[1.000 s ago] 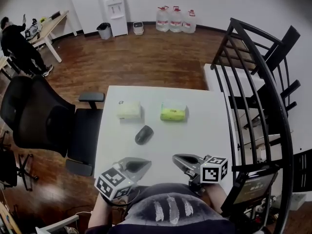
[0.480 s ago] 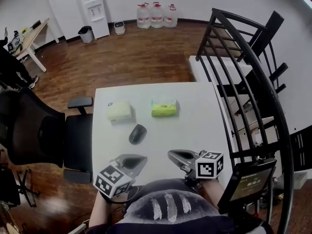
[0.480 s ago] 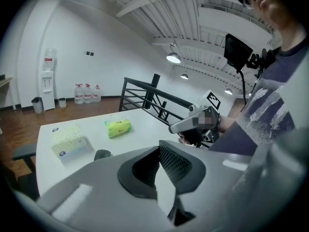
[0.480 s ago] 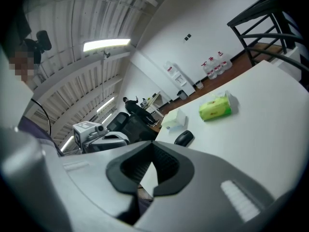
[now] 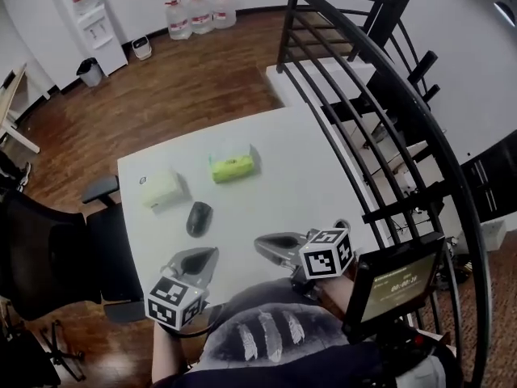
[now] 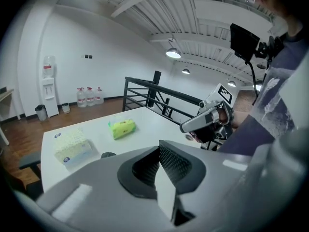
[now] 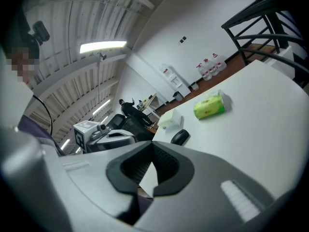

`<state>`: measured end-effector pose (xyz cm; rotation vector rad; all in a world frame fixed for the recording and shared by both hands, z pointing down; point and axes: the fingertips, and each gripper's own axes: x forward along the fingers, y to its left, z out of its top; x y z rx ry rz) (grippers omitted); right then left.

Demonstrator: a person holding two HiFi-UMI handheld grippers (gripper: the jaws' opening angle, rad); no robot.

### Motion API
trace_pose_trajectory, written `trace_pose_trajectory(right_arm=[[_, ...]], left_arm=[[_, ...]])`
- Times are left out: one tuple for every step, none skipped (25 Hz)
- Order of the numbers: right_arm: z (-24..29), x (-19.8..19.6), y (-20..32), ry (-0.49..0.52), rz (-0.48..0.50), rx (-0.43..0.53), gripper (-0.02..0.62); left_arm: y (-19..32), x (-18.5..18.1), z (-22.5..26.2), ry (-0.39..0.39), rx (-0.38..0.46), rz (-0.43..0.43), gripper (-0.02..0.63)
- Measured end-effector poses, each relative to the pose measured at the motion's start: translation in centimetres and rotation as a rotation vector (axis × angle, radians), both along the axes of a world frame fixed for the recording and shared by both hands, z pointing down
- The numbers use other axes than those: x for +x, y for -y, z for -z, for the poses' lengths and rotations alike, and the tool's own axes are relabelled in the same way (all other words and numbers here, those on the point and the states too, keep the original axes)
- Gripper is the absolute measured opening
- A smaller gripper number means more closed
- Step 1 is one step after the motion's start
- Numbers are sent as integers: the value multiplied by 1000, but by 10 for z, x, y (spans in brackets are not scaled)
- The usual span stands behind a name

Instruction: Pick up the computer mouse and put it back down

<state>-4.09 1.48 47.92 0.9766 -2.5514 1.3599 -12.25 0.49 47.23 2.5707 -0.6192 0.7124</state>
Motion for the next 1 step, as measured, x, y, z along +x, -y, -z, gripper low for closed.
trace_pose_trajectory(right_arm=[[0, 1, -1, 1, -8, -2, 3]], left_arm=[[-1, 2, 0, 0, 2, -8, 15]])
